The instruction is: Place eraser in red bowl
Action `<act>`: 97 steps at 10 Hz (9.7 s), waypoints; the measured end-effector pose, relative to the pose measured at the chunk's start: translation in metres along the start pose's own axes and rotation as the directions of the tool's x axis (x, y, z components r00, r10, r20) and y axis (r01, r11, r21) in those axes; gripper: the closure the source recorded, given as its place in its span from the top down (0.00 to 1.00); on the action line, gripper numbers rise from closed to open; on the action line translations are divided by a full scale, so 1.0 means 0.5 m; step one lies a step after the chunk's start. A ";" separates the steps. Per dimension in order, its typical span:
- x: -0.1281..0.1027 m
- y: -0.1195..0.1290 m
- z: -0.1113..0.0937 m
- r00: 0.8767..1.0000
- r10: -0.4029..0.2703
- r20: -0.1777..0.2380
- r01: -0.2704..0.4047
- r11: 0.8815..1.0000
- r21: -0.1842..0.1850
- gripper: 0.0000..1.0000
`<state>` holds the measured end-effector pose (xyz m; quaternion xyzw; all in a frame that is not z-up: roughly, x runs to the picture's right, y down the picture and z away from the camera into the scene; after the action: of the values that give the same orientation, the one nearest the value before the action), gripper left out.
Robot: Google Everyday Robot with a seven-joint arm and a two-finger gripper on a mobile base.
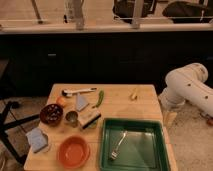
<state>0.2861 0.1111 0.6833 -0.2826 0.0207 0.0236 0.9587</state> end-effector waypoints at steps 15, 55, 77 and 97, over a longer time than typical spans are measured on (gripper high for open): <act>0.000 0.000 0.000 1.000 0.000 0.000 0.000 1.000 0.000 0.80; -0.759 0.001 0.062 0.752 -0.633 0.182 0.635 0.771 0.057 0.80; -0.730 -0.050 0.206 0.709 -0.622 0.332 0.659 0.752 0.000 0.36; -0.922 0.126 0.021 0.274 -0.902 0.335 0.913 0.353 0.204 0.00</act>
<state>-0.1771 0.1539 0.6824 -0.2461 -0.3358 -0.4696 0.7786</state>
